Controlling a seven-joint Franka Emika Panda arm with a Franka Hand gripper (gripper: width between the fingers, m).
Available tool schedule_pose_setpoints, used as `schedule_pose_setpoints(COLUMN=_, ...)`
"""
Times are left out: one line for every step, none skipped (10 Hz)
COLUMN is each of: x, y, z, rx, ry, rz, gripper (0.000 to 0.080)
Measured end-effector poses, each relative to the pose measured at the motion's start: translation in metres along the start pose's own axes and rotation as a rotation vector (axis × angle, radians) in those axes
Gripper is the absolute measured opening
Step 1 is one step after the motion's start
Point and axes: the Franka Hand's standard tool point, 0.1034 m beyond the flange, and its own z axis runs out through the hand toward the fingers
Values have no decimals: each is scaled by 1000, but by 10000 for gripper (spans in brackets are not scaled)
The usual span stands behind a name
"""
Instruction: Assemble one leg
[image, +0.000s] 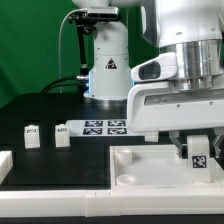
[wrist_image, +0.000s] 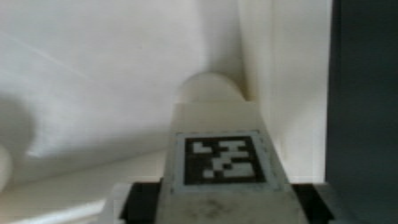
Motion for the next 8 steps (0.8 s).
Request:
schedule_pose_setpoints(x=-1, y=-1, z=0, rx=2, ry=-1, rz=126, gripper=290)
schedule_pose_setpoints(x=-2, y=-2, z=2, rx=5, ry=-5, rz=301, gripper=290)
schedule_pose_setpoints(x=-2, y=-2, z=2, rx=9, ry=-8, rz=452, gripper=290)
schedule_pose_setpoints(x=-3, y=-2, z=2, rx=7, ry=-10, rz=604, gripper=291)
schedule_pose_setpoints(x=-3, y=-3, z=1, rx=4, ry=-7, rz=693, gripper=291)
schedule_pose_setpoints(x=-3, y=-2, z=1, rx=8, ry=-9, rz=795, gripper=291)
schedule_pose_setpoints(x=-3, y=-3, z=1, rx=11, ry=-11, rz=835, gripper=327)
schedule_pose_setpoints(x=-3, y=-3, z=1, rx=11, ry=-11, rz=800, gripper=481)
